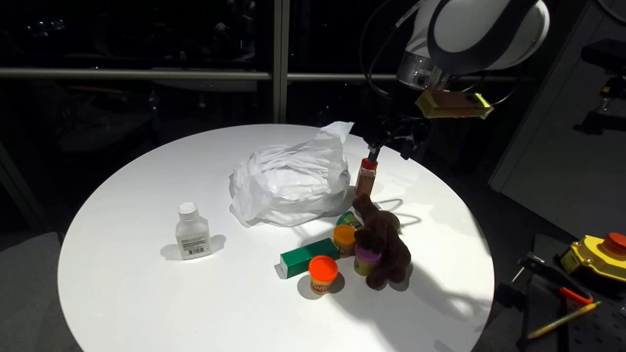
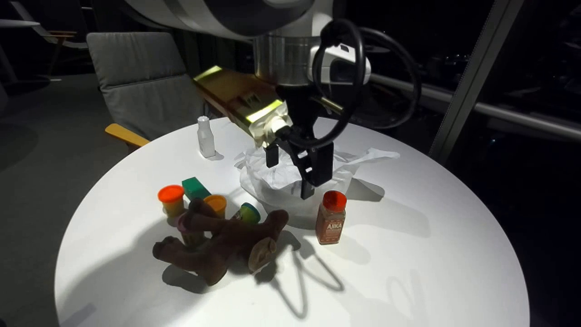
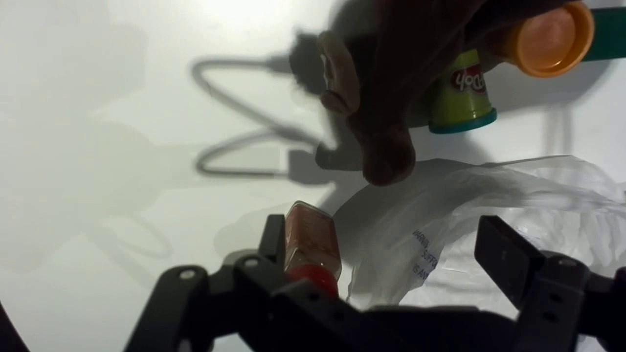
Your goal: Put the containers, reindeer toy and green block inside the white plastic bag
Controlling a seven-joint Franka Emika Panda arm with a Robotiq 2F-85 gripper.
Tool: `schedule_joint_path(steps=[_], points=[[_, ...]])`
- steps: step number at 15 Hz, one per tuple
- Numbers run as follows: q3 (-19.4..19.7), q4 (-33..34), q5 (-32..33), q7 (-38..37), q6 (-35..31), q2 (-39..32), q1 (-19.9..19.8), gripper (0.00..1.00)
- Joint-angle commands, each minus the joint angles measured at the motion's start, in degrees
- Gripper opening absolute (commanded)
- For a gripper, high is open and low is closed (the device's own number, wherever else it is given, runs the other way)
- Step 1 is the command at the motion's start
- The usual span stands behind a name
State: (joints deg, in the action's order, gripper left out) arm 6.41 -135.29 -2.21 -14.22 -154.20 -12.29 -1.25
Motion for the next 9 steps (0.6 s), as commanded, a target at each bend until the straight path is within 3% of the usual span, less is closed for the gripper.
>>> schedule_joint_path(steps=[1, 4, 9], points=[[2.00, 6.56, 2.43, -4.91, -1.57, -7.01, 0.61, 1.00], [4.33, 10.06, 3.73, -8.16, -1.85, -10.75, 1.66, 1.00], [4.25, 14.90, 1.27, -8.81, -1.43, -15.64, 1.27, 1.00]])
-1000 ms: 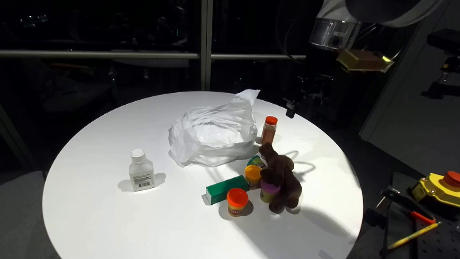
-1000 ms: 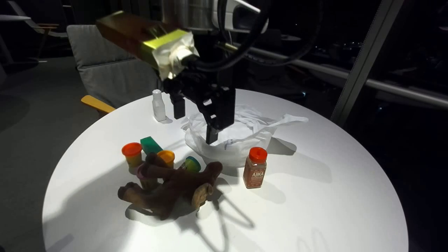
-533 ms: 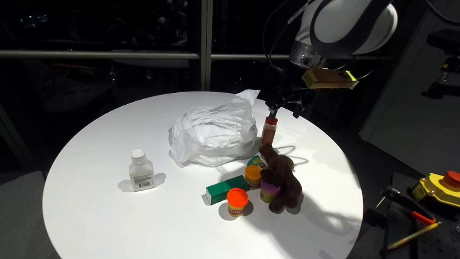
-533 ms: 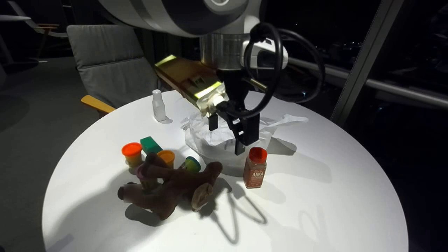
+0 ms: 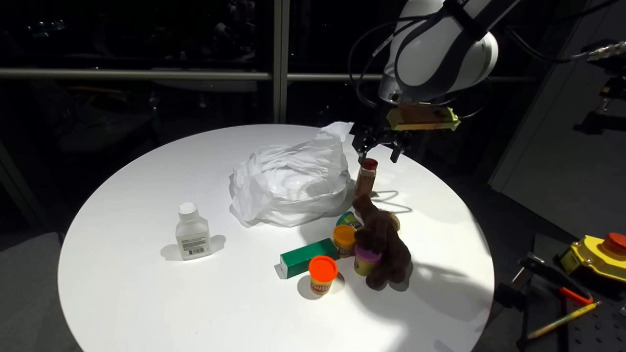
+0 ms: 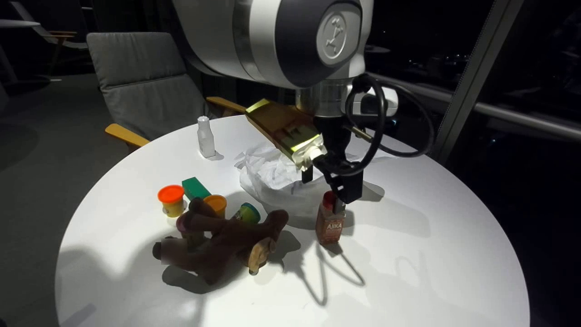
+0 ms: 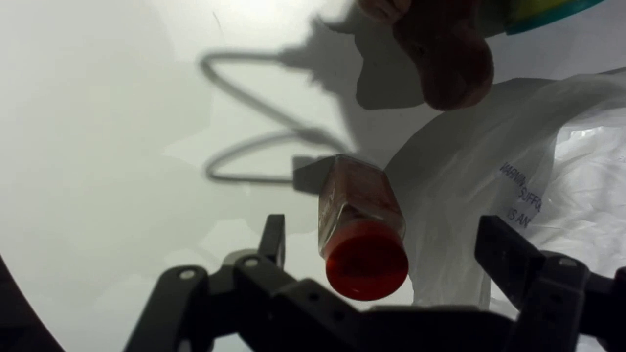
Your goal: Put the containers, reindeer toy and green block inside the white plastic bag
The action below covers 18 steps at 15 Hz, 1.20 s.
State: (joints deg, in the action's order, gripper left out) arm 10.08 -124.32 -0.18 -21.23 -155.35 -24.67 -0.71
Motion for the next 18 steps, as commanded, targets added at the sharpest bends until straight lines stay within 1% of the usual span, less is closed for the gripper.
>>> schedule_joint_path(steps=[1, 5, 9, 10, 11, 12, 13, 15, 17, 18], points=[[0.66, 4.75, -0.93, -2.19, -0.29, -4.06, 0.81, 1.00], [2.07, 7.18, -0.37, -4.67, -0.38, -6.74, 1.83, 1.00], [2.54, 9.27, -1.02, -5.80, 0.05, -8.70, 1.94, 1.00], [2.71, 9.58, -1.03, -6.12, 0.52, -9.03, 1.96, 0.89], [2.89, 9.90, -1.01, -6.37, 0.52, -9.46, 2.01, 0.74], [3.05, 10.04, -1.06, -6.61, 0.74, -9.62, 2.03, 0.68], [3.25, 10.23, -1.11, -6.88, 0.81, -9.91, 2.06, 0.58], [3.61, 10.37, -1.16, -7.30, 0.71, -10.20, 2.12, 0.42], [3.61, 10.05, -1.62, -7.56, 0.97, -9.78, 1.92, 0.28], [3.59, 9.66, -1.43, -6.92, 2.17, -8.98, 1.81, 0.25]])
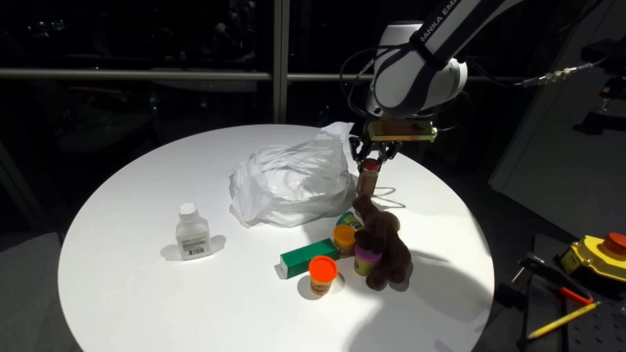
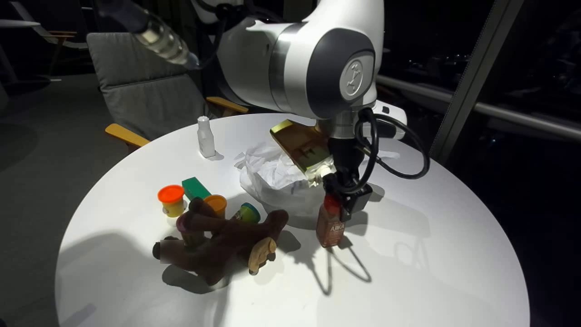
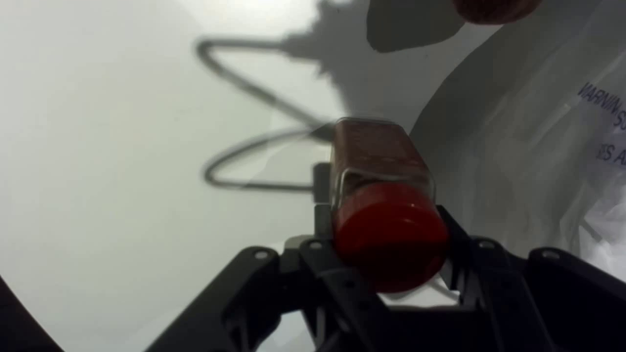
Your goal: Put the containers, reindeer toy and green block inside the white plastic bag
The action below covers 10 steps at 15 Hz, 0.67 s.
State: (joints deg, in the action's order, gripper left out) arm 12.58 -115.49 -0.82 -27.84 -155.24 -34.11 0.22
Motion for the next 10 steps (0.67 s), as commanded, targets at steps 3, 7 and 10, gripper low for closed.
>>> schedule_joint_path(steps=[3, 7, 10], points=[[0.33, -0.06, -1.24, 0.97, 4.82, 2.52, 0.07, 0.25], [2.96, -2.18, 3.05, -1.24, 11.29, 9.05, 2.92, 0.25], [3.65, -2.60, 8.38, -2.37, 15.35, 15.36, 5.14, 0.25]])
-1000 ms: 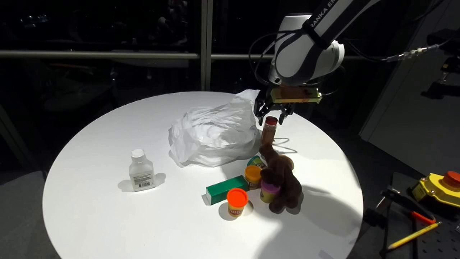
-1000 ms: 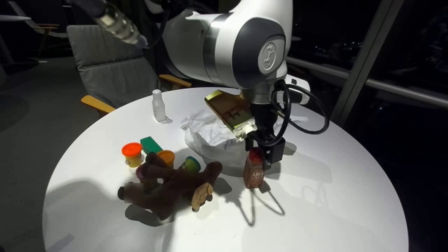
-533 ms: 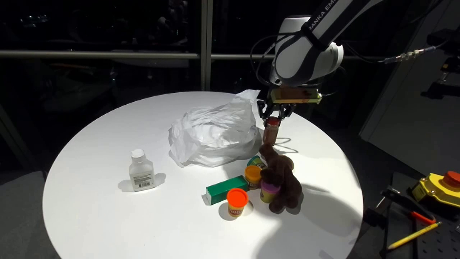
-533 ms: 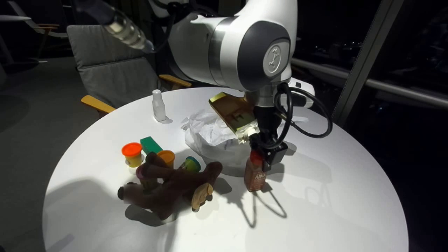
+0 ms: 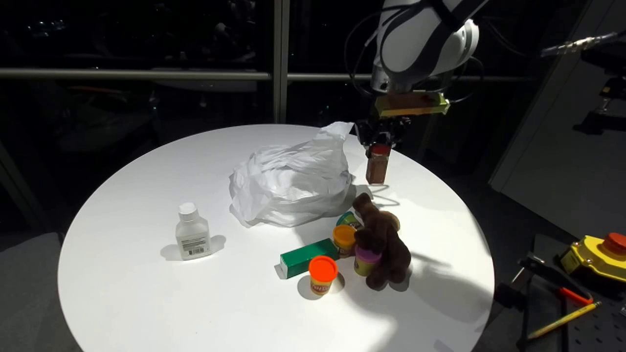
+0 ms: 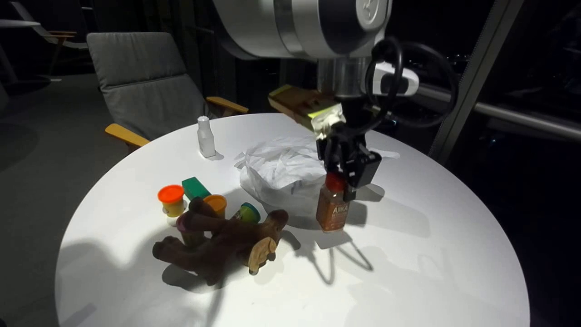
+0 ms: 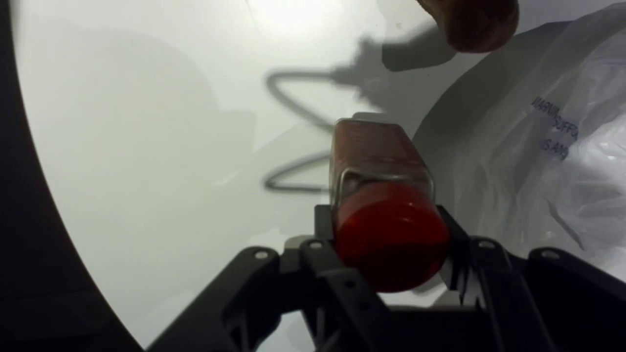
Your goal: Put the containers, reindeer toy and green block inside the white plastic bag
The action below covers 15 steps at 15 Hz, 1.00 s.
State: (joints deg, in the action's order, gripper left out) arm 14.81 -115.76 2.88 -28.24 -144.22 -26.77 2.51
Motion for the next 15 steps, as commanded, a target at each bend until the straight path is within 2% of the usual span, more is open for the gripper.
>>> schedule_joint_path(steps=[1, 3, 5, 9, 15], points=[[0.67, -1.83, 5.78, -1.96, 5.70, 9.65, 3.07, 0.25], [-1.25, -0.15, 7.95, -2.14, 7.44, 11.98, 3.74, 0.25], [-3.76, 2.56, 8.17, -1.28, 8.16, 11.38, 3.82, 0.25], [-8.28, 7.02, 6.16, 1.24, 4.75, 5.47, 3.41, 0.25], [-8.57, 17.82, 7.15, 0.73, 3.25, -7.18, 5.33, 0.25]])
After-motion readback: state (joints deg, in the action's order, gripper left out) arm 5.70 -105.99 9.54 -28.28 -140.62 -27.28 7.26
